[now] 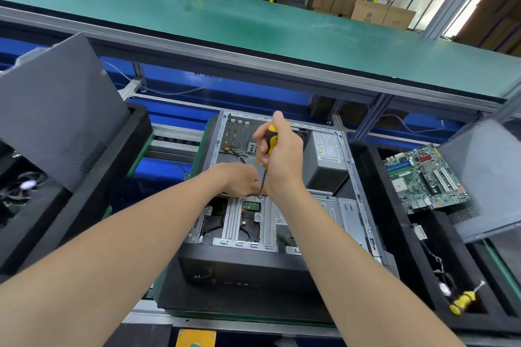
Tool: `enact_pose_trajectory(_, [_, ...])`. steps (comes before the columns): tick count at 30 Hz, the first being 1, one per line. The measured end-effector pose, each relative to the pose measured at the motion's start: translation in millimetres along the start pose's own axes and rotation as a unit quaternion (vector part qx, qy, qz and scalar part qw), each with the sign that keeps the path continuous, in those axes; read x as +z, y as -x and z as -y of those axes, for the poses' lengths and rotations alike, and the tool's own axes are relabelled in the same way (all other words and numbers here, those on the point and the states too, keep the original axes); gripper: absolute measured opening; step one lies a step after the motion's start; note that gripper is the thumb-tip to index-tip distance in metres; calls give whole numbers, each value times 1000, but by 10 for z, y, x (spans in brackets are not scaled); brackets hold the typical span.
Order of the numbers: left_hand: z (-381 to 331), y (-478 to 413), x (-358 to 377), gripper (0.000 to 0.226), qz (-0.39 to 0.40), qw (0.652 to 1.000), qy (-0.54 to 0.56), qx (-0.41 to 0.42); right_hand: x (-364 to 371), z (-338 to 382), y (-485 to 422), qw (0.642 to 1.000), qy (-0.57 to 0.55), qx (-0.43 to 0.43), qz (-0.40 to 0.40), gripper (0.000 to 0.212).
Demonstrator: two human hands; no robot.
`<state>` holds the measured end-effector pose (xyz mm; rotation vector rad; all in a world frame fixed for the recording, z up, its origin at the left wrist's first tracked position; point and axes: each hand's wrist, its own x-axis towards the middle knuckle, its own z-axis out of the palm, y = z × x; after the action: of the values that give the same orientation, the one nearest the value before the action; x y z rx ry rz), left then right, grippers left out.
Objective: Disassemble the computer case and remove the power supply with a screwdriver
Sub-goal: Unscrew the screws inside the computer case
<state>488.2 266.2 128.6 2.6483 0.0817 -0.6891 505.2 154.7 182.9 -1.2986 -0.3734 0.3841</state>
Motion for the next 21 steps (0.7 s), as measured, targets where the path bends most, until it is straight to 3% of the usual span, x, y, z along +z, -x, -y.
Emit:
enact_pose_trajectory(4, [-11, 21, 8, 32, -8, 998, 57, -4, -95, 25, -132, 981, -35, 58, 184, 54])
enact_pose_trajectory(7, [-41, 72, -14, 84, -13, 999, 20, 29, -139, 89, -239, 953, -73, 99, 277, 51])
enact_pose_trajectory(10, [-38, 65, 1, 94, -19, 1000, 9, 15, -173, 84, -259, 944, -96, 98, 300, 43])
enact_pose_trajectory(13, [-11, 54, -12, 84, -19, 999, -6, 31, -168, 38, -215, 962, -79, 71, 252, 41])
enact_pose_trajectory(18, [-10, 49, 4, 81, -42, 999, -25, -5, -131, 44, -66, 999, 3, 20, 50, 41])
enact_pose_trajectory(21, [8, 39, 0, 58, -32, 999, -22, 5, -107, 32, -3, 1000, 1, 17, -7, 46])
